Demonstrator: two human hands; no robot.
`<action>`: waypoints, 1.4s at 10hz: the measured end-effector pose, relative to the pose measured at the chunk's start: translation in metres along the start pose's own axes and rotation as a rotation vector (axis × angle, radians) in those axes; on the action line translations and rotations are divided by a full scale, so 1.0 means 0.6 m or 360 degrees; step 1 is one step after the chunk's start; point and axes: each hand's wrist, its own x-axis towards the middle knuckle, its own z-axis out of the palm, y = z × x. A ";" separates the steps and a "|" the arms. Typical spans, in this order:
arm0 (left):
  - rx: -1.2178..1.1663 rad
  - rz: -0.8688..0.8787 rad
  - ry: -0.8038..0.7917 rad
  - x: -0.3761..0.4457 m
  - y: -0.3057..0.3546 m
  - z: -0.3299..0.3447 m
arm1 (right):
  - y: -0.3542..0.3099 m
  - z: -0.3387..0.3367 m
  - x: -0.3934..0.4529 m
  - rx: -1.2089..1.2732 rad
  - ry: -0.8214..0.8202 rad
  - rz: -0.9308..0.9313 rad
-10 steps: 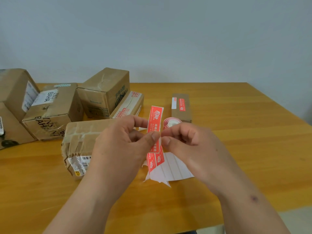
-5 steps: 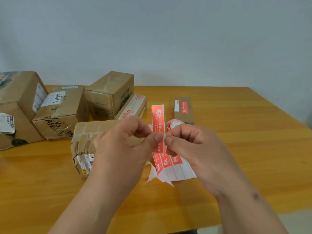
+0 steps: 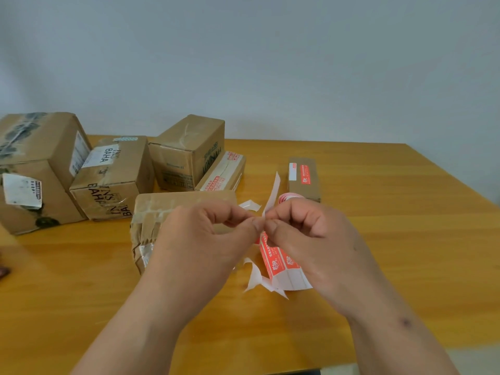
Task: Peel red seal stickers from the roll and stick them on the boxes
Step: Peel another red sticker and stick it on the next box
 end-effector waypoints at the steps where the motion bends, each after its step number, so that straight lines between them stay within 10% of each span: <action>1: 0.0123 0.0085 0.0062 -0.001 -0.001 -0.001 | 0.000 0.006 0.002 -0.0047 0.0000 -0.0017; 9: 0.0723 0.0142 0.0369 0.006 -0.013 -0.041 | 0.018 -0.015 0.021 -0.1007 0.0195 0.0342; 14: 0.1141 0.0735 0.0396 0.005 -0.037 -0.026 | -0.010 0.006 0.027 0.0533 -0.0014 0.0418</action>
